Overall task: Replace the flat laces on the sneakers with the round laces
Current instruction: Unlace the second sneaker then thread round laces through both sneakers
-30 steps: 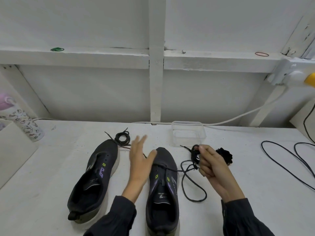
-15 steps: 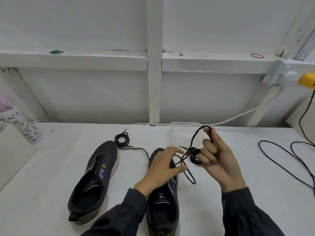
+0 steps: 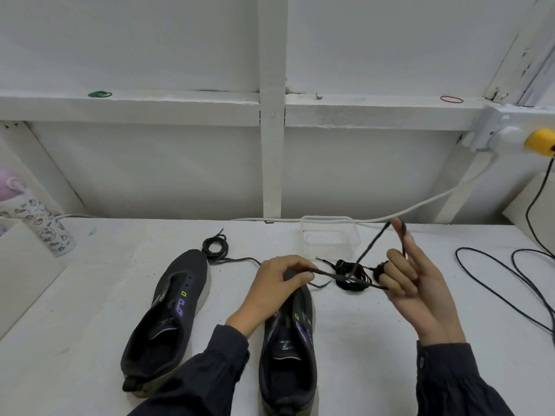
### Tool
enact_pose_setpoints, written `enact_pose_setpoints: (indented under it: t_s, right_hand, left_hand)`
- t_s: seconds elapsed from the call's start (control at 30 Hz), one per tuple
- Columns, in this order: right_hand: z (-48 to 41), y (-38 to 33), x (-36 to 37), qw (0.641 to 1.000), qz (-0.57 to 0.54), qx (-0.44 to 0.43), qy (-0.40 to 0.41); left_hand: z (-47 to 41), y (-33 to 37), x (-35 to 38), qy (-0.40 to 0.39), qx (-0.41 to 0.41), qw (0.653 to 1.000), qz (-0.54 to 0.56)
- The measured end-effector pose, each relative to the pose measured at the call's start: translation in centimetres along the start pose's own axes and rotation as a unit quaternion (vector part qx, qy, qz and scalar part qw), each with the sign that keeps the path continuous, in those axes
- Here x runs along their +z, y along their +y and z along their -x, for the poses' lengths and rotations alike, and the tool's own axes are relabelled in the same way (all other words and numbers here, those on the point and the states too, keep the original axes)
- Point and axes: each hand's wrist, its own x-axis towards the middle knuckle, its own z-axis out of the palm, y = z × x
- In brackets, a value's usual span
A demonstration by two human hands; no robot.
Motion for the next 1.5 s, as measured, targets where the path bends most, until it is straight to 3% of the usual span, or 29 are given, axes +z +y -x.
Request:
enact_pose_setpoints:
  t_s: [0.17, 0.37, 0.57, 0.73, 0.87, 0.97, 1.03, 1.17, 1.23, 1.3, 1.37, 1.5]
  right_hand:
    - [0.3, -0.4, -1.0, 0.989, 0.118, -0.035, 0.081]
    - [0.4, 1.1, -3.2, 0.956, 0.245, -0.015, 0.164]
    - [0.6, 2.9, -3.6, 0.887, 0.390, -0.115, 0.220]
    - [1.1, 1.3, -3.0, 0.864, 0.395, -0.197, 0.241]
    - [1.8, 0.1, -3.6, 0.831, 0.494, -0.170, 0.191]
    - [1.4, 0.2, -5.3, 0.789, 0.563, -0.130, 0.206]
    - [1.3, 0.7, -6.2, 0.802, 0.523, -0.151, 0.245]
    - [1.4, 0.9, -7.1, 0.915, 0.245, -0.180, 0.267]
    - [1.3, 0.9, -7.3, 0.945, 0.139, -0.149, 0.258]
    - [1.1, 1.0, -7.5, 0.945, 0.142, -0.120, 0.268]
    - [1.0, 1.2, -7.6, 0.929, 0.213, -0.115, 0.278]
    - [1.0, 1.8, -7.8, 0.847, 0.437, -0.084, 0.291]
  left_hand:
    - [-0.1, -0.4, -1.9, 0.064, -0.013, 0.997, 0.047]
    - [-0.8, 0.1, -4.7, 0.230, -0.021, 0.960, 0.158]
    - [-1.0, 1.3, -6.2, 0.238, -0.011, 0.960, 0.144]
    - [-1.1, 0.9, -7.5, 0.286, -0.006, 0.955, 0.077]
    - [-1.2, 0.7, -8.0, 0.314, -0.004, 0.946, 0.085]
    - [-1.3, 0.8, -7.8, 0.347, -0.005, 0.934, 0.085]
    - [-1.5, 0.9, -7.9, 0.388, -0.020, 0.914, 0.116]
    - [-1.9, 0.5, -9.3, 0.446, -0.059, 0.876, 0.174]
    - [-1.9, 0.1, -9.7, 0.452, -0.071, 0.871, 0.180]
    - [-1.9, -0.1, -9.9, 0.466, -0.085, 0.858, 0.197]
    - [-1.9, -0.4, -10.2, 0.482, -0.096, 0.844, 0.212]
    - [-1.6, -0.8, -10.9, 0.511, -0.098, 0.824, 0.225]
